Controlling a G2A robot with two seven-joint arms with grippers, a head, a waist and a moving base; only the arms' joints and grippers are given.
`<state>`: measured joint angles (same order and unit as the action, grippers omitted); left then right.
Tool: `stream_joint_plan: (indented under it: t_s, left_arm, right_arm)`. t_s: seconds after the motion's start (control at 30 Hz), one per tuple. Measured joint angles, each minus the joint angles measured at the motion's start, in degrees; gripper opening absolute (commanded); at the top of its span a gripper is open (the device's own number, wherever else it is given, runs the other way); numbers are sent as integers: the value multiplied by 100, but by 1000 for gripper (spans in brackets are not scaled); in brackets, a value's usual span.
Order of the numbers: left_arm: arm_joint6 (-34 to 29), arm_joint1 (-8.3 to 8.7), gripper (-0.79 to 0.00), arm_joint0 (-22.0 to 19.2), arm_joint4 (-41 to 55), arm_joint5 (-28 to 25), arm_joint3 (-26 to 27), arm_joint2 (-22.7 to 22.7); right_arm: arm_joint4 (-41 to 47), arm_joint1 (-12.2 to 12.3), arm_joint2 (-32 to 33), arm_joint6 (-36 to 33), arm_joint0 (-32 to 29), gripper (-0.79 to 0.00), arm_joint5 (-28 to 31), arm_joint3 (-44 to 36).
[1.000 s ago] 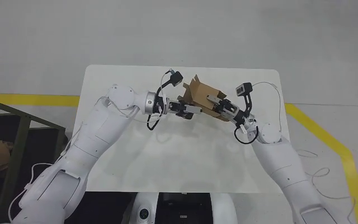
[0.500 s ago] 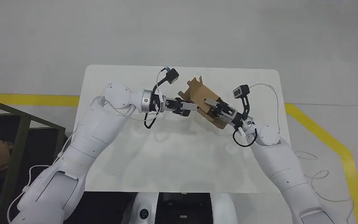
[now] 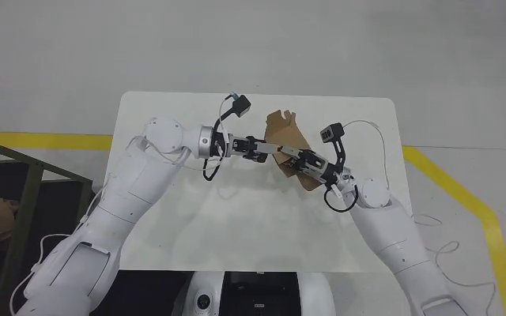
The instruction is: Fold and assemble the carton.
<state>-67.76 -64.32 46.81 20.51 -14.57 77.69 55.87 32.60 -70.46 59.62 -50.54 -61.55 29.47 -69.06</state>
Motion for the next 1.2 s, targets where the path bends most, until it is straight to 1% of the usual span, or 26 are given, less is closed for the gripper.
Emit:
stream_joint_plan:
  t_s: [0.53,0.77,0.97,1.07,1.13,1.2]
  left_arm:
    - [-46,-14,0,7,54,39,44,-9]
    - [-65,7,0,22,20,48,4,73]
    - [-122,83,0,158,-4,126,-54,311]
    - [-121,132,0,241,-8,160,-85,478]
    - [-106,167,0,294,-41,195,-103,592]
    - [-95,199,0,338,-105,230,-107,689]
  right_arm:
    - [-2,-80,-38,12,125,-785,89,209]
    - [-69,-42,183,-25,149,-785,175,370]
    - [-194,46,422,-548,180,-785,309,496]
    - [-321,103,487,-1101,229,-785,421,539]
    - [-395,147,517,-1616,260,-785,576,527]
    - [-449,193,528,-1937,275,-785,534,429]
